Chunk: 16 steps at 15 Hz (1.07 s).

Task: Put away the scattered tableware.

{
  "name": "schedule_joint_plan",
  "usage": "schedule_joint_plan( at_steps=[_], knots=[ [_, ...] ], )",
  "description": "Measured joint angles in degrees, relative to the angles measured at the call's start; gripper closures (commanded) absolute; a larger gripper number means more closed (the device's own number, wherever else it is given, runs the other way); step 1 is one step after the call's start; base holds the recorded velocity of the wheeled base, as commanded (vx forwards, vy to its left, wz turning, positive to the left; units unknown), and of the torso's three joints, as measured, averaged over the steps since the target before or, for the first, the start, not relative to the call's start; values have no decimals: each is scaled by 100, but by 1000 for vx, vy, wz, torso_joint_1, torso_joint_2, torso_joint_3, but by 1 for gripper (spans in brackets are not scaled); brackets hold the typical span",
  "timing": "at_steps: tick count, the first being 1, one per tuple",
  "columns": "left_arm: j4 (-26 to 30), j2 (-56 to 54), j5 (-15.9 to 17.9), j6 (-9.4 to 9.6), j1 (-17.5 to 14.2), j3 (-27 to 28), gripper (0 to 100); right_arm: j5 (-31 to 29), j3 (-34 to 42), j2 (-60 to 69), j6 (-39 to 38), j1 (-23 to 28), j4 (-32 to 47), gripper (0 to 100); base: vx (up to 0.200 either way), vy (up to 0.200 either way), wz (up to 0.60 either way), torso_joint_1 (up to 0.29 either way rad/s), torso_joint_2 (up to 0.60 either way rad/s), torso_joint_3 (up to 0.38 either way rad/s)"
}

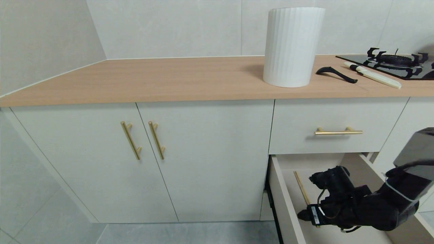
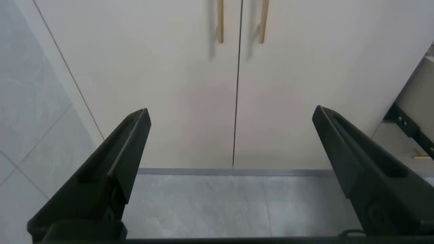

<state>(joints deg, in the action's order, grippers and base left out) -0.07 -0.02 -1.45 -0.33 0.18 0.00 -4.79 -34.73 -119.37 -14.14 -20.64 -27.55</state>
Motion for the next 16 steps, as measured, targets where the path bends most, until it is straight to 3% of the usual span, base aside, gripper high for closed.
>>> schedule_joint_plan(
  at_steps=[7,12,16],
  knots=[
    [0,0,-2,0,0,2,0,34,113,1510,137,182,539,0,0,0,0,0,0,0],
    [0,0,0,0,0,0,0,74,-295,2907,1001,1406,1362,0,0,0,0,0,0,0],
    [0,0,0,0,0,0,0,99,-339,3351,1292,1610,1447,0,0,0,0,0,0,0]
  ],
)
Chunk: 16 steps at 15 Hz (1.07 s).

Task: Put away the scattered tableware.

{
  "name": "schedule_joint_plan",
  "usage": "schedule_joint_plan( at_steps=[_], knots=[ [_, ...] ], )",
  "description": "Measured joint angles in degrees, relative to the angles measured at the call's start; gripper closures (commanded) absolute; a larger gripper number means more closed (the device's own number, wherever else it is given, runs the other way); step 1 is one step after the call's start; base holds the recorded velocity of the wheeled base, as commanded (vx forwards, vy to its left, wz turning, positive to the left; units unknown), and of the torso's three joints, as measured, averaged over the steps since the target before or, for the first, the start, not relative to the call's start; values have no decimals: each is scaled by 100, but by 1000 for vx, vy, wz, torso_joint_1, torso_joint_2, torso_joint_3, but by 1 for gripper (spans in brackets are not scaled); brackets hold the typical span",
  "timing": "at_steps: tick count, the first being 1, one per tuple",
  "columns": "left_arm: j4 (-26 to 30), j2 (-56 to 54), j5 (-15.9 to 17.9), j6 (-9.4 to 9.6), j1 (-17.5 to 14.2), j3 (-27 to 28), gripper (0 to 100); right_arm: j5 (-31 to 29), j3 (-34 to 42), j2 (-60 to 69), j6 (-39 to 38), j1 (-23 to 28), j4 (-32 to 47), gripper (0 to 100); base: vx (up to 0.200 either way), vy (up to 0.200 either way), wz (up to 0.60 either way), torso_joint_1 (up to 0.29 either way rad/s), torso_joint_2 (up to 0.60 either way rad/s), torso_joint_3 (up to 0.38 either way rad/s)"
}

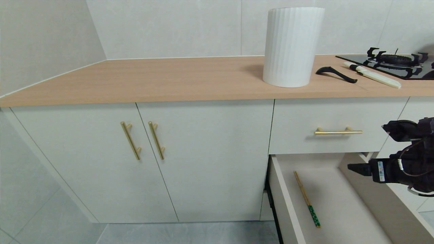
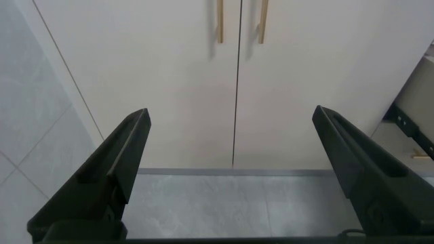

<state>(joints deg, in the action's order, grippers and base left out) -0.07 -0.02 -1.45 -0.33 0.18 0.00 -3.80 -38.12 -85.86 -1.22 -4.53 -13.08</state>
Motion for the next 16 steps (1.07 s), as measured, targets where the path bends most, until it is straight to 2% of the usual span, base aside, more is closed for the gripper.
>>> schedule_joint_plan(
  at_steps=[2,6,16],
  knots=[
    [0,0,0,0,0,0,0,17,11,163,49,18,-7,0,0,0,0,0,0,0],
    [7,0,0,1,4,0,0,22,34,505,71,32,0,0,0,0,0,34,-213,-301],
    [-2,0,-2,1,0,0,0,28,138,868,278,24,-5,0,0,0,0,118,-498,-330]
  ],
)
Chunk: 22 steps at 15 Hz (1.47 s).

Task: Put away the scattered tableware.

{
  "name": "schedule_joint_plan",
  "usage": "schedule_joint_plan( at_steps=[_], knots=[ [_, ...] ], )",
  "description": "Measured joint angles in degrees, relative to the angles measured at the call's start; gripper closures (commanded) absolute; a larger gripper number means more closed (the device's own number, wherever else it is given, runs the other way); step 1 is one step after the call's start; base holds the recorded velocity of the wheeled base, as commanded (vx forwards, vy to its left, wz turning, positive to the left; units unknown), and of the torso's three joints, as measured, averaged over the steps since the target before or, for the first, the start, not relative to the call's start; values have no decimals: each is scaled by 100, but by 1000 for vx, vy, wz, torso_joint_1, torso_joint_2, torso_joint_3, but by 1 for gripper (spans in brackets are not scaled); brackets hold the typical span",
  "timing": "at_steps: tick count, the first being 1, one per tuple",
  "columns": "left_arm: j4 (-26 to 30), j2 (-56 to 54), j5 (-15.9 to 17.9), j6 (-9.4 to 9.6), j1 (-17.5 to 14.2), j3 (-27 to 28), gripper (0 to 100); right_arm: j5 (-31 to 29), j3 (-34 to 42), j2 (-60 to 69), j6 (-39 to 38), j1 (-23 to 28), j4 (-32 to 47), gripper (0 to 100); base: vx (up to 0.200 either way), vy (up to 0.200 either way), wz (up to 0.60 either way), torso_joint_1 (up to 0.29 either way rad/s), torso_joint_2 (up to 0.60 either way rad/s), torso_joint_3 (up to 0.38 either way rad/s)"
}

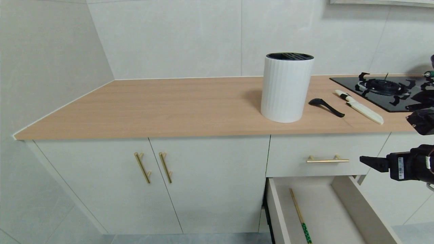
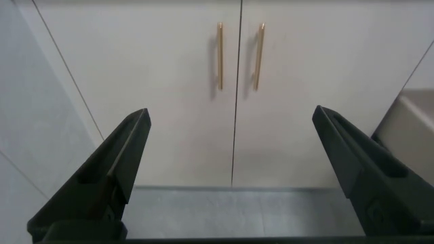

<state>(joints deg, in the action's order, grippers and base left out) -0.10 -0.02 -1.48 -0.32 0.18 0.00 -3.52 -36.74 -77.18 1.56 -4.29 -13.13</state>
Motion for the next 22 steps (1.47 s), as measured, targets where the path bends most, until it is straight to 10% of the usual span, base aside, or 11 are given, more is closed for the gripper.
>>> schedule_joint_plan(
  at_steps=[11,22],
  knots=[
    [5,0,2,-1,0,0,0,788,-278,-116,178,291,-41,0,0,0,0,198,-500,-305],
    [2,0,0,-1,0,0,0,1691,-3768,-3366,1124,906,183,0,0,0,0,27,-60,-34]
  ],
)
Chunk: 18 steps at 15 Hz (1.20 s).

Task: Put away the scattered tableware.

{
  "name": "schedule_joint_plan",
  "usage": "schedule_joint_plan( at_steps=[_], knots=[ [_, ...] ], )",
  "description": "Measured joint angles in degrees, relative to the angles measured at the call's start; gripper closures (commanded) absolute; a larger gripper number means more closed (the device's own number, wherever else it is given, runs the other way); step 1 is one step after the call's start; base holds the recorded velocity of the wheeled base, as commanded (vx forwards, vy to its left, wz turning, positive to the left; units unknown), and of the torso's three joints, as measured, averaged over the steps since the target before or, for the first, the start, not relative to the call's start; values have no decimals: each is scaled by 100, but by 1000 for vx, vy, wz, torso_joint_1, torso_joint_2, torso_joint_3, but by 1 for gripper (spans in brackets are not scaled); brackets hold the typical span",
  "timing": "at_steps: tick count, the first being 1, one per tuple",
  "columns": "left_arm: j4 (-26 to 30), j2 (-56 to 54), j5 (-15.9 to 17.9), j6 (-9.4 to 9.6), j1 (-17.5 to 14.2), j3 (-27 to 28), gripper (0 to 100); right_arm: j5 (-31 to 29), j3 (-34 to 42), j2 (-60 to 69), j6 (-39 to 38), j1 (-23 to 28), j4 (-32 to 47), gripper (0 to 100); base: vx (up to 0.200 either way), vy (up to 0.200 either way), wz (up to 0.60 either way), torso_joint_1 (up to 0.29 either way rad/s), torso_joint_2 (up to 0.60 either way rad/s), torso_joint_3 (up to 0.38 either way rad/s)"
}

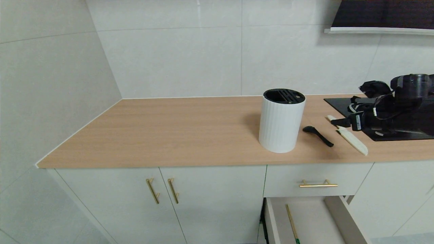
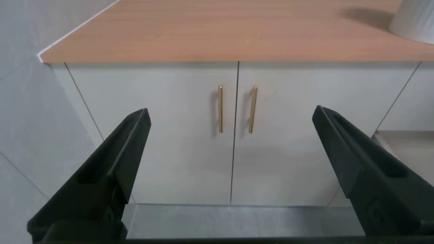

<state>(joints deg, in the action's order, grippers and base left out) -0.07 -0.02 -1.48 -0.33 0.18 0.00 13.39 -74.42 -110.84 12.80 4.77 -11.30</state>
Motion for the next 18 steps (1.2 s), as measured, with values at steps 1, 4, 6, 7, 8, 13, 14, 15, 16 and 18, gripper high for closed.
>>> schedule_joint_plan(
  at_steps=[1,4,6,7,8,13,14,15,16,18],
  knots=[
    [0,0,0,1,0,0,0,106,-168,-269,121,5,107,0,0,0,0,0,0,0],
    [0,0,0,0,0,0,0,144,-463,-855,193,-2,148,0,0,0,0,0,0,0],
    [0,0,0,0,0,0,0,158,-733,-1253,189,5,148,0,0,0,0,0,0,0],
    [0,0,0,1,0,0,0,223,-844,-1441,173,9,145,0,0,0,0,0,0,0],
    [0,0,0,0,0,0,0,308,-936,-1582,158,11,143,0,0,0,0,0,0,0],
    [0,0,2,1,0,2,0,361,-1246,-2022,-27,18,123,0,0,0,0,0,0,0],
    [0,0,2,0,0,2,0,366,-1292,-2089,-66,20,118,0,0,0,0,0,0,0],
    [0,0,2,1,0,0,0,366,-1328,-2144,-77,18,116,0,0,0,0,0,0,0],
    [0,0,2,1,0,0,0,366,-1367,-2193,-93,16,115,0,0,0,0,0,0,0],
    [0,0,0,1,0,0,0,366,-1491,-2309,-200,16,101,0,0,0,0,0,0,0]
  ],
)
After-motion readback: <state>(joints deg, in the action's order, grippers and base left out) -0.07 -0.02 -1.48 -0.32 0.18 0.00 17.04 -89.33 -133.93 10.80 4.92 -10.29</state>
